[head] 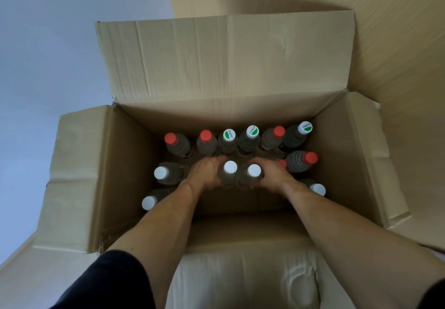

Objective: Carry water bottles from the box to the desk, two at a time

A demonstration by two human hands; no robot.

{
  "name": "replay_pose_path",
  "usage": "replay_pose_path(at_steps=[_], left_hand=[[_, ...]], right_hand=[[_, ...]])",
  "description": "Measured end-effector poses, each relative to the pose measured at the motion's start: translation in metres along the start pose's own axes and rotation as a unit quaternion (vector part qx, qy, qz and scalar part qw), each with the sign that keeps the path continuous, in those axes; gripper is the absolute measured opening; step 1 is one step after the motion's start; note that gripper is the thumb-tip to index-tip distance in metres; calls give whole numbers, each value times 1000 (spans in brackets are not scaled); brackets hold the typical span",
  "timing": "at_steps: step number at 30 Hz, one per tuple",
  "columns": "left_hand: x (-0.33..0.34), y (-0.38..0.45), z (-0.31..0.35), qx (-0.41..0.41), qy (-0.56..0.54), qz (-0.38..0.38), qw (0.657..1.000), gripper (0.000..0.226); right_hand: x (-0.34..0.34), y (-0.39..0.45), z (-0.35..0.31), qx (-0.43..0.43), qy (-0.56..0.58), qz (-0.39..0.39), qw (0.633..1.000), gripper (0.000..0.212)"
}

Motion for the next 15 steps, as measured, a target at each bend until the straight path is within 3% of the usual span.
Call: replay_pose_path(at_steps=[4, 7, 11, 15], left_hand=[[-20, -17, 4, 13, -104, -10, 994, 62], [-36, -32, 8, 24, -201, -33, 979, 57], [-55, -58, 23, 57, -386, -12, 921, 52], [-71, -77, 48, 93, -505, -10, 858, 38]], right_hand=[[-19, -19, -5, -12, 55, -5, 998, 71], [-34, -36, -15, -37, 122, -16, 992, 65], [-50, -60, -26, -64, 304, -7, 951, 46], [-62, -82, -41, -65, 429, 23, 901, 34]])
Point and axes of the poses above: each hand's wrist, its own y-axis towards the middle knuckle, its own x-axis out of the palm, z = x × y, the point moved 6 cm from there along y, towards the middle knuckle, and after that the axes turned 12 degrees about -z, right-handed, at the moved point
